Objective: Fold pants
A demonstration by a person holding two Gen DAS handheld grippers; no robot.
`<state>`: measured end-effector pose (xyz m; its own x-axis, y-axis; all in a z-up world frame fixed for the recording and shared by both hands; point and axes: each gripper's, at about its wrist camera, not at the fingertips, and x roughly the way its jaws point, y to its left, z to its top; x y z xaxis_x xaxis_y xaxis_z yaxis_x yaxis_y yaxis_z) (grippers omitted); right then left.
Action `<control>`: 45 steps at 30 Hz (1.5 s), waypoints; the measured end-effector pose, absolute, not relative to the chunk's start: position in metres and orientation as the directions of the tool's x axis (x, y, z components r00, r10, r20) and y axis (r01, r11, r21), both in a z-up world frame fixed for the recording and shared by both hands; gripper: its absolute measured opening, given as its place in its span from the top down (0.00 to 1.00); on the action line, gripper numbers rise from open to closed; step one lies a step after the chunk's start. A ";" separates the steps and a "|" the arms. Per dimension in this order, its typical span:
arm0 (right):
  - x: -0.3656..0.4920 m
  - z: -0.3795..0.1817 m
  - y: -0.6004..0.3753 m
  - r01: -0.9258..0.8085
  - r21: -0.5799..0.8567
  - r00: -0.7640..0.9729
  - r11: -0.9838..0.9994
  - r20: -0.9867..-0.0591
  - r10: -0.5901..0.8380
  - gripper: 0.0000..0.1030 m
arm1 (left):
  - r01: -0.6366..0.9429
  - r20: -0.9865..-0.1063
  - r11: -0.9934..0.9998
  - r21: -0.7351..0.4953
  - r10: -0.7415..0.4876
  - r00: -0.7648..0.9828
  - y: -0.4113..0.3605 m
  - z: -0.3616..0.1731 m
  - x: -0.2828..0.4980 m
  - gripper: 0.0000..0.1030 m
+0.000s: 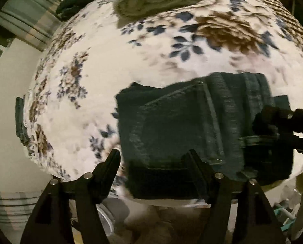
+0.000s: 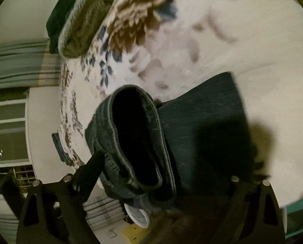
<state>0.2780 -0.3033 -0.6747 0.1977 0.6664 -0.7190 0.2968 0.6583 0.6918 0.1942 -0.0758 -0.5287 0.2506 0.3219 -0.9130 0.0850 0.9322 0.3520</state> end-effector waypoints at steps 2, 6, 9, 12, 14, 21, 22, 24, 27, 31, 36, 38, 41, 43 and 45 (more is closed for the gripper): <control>0.284 -0.680 -0.293 0.283 0.695 0.193 0.661 -0.716 0.670 0.15 | 0.086 -0.904 0.923 0.375 0.343 0.257 -0.071 -0.529 0.195 0.37; 0.297 -0.688 -0.269 0.250 0.710 0.171 0.658 -0.701 0.692 0.49 | 0.090 -0.895 0.912 0.399 0.367 0.255 -0.065 -0.531 0.197 0.37; 0.300 -0.688 -0.256 0.220 0.655 0.165 0.723 -0.756 0.634 0.78 | 0.089 -0.890 0.907 0.411 0.378 0.253 -0.067 -0.532 0.195 0.37; 0.295 -0.677 -0.253 0.214 0.646 0.202 0.733 -0.763 0.614 0.88 | 0.086 -0.892 0.909 0.409 0.377 0.251 -0.069 -0.532 0.194 0.37; 0.292 -0.670 -0.253 0.221 0.648 0.220 0.729 -0.762 0.610 0.88 | 0.088 -0.895 0.911 0.403 0.372 0.248 -0.070 -0.533 0.192 0.37; 0.275 -0.644 -0.302 0.305 0.622 0.304 0.721 -0.782 0.545 0.89 | 0.106 -0.905 0.920 0.378 0.342 0.253 -0.072 -0.534 0.190 0.30; 0.271 -0.642 -0.314 0.319 0.616 0.311 0.720 -0.786 0.535 0.89 | 0.110 -0.907 0.922 0.371 0.335 0.256 -0.072 -0.534 0.190 0.29; 0.268 -0.640 -0.336 0.338 0.606 0.313 0.720 -0.794 0.521 0.89 | 0.114 -0.909 0.924 0.364 0.326 0.261 -0.073 -0.534 0.191 0.26; 0.266 -0.640 -0.352 0.338 0.595 0.307 0.730 -0.802 0.512 0.89 | 0.114 -0.914 0.930 0.351 0.314 0.256 -0.075 -0.536 0.194 0.21; 0.261 -0.638 -0.361 0.328 0.581 0.300 0.745 -0.812 0.501 0.89 | 0.113 -0.916 0.932 0.344 0.307 0.257 -0.079 -0.538 0.197 0.21; 0.252 -0.641 -0.379 0.367 0.581 0.309 0.726 -0.813 0.495 0.89 | 0.109 -0.918 0.936 0.335 0.298 0.263 -0.079 -0.538 0.202 0.21; 0.249 -0.642 -0.385 0.381 0.579 0.311 0.721 -0.814 0.490 0.89 | 0.102 -0.917 0.937 0.333 0.297 0.265 -0.077 -0.538 0.204 0.21; 0.246 -0.644 -0.393 0.401 0.575 0.313 0.714 -0.818 0.483 0.89 | 0.085 -0.918 0.942 0.326 0.294 0.265 -0.071 -0.539 0.208 0.21; 0.243 -0.644 -0.397 0.410 0.573 0.314 0.710 -0.819 0.479 0.89 | 0.072 -0.920 0.944 0.322 0.294 0.260 -0.065 -0.539 0.209 0.21; 0.241 -0.647 -0.400 0.418 0.570 0.310 0.707 -0.821 0.479 0.89 | 0.055 -0.925 0.950 0.306 0.284 0.252 -0.058 -0.541 0.212 0.21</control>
